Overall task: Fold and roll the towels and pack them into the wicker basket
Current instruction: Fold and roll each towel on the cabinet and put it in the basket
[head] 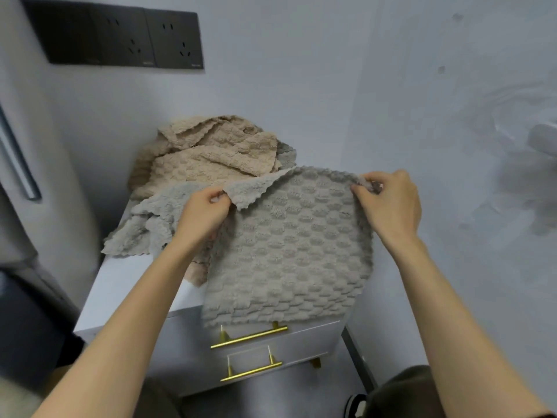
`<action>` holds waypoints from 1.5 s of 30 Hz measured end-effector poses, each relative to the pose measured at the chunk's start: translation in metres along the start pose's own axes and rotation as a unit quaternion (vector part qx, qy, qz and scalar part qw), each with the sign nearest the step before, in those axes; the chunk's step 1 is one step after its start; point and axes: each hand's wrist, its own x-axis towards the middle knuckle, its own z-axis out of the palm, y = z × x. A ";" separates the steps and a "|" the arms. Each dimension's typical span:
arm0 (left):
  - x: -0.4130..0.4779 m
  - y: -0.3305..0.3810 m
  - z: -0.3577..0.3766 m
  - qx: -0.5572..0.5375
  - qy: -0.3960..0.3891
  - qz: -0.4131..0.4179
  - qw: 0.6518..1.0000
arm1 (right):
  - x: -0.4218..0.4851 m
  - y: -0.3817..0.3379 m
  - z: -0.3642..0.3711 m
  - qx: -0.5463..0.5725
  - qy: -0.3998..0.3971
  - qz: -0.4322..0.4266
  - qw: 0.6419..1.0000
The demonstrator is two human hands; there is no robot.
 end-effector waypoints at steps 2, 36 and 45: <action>0.005 0.004 -0.004 -0.069 -0.020 -0.050 0.996 | 0.004 -0.005 0.004 -0.011 -0.004 0.006 1.000; -0.035 -0.034 -0.022 -0.038 -0.110 -0.075 0.990 | -0.056 0.038 -0.009 -0.013 -0.282 -0.015 0.959; -0.043 -0.044 -0.022 0.196 -0.118 0.045 0.972 | -0.059 0.045 -0.018 -0.127 -0.304 0.034 0.943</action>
